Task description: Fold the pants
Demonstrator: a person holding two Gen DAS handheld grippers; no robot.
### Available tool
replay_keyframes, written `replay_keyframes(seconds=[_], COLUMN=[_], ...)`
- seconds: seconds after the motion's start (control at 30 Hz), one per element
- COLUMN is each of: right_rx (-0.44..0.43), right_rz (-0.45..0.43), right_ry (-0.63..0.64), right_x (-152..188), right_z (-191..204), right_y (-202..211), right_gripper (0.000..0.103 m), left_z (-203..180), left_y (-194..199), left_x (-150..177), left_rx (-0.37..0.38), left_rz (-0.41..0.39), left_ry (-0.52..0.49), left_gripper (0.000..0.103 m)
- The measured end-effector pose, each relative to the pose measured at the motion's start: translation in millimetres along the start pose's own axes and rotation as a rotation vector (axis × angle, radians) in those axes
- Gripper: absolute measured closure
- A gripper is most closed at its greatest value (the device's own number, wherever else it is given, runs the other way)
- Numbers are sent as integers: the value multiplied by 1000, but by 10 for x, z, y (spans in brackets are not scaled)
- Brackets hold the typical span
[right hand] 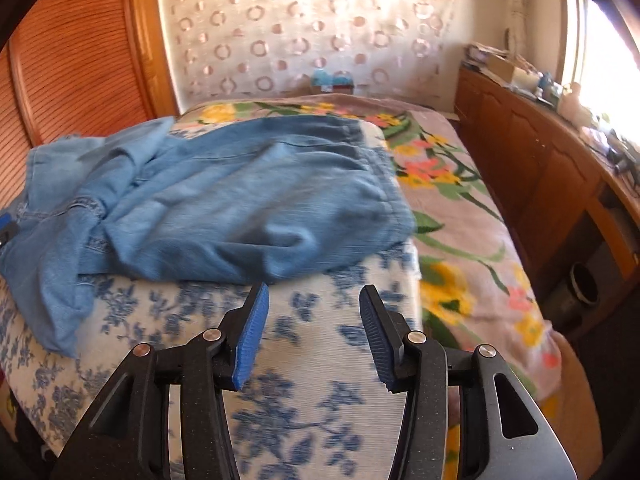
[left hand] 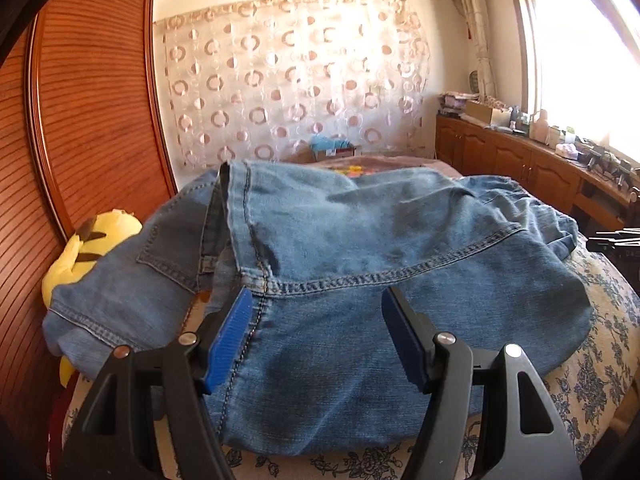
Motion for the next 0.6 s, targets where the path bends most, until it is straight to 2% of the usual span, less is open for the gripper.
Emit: replay_keyframes(seconds=[0.13, 0.23, 0.3, 0.37, 0.6], right_rx=[15, 35, 46, 22, 9], right_rz=[-15, -11, -1, 20, 48], right_ry=[-12, -14, -14, -48, -91], right_x=[-60, -140, -182, -254, -450], right_z=[-129, -191, -200, -259, -359], right_y=[0, -35, -53, -85, -192], right_gripper=[55, 55, 55, 55, 55], left_z=[-82, -178, -201, -223, -396], left_y=[17, -5, 26, 78, 270], left_x=[54, 31, -56, -132, -379], left_rx=[64, 48, 111, 135, 176], left_rz=[-4, 14, 25, 30, -3], left_ry=[-31, -55, -34, -27, -63], left_gripper=[36, 36, 36, 36, 36])
Point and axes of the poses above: each gripper's, at about its wrist camera, not at the fingertips, and y roughly against the way its jaws point, z to its left, x to its underside, the point moved 1 cm from there along -y, roughly the way its jaws point, and after that the axes turned 6 degrees about z, right-handed, at the moved point
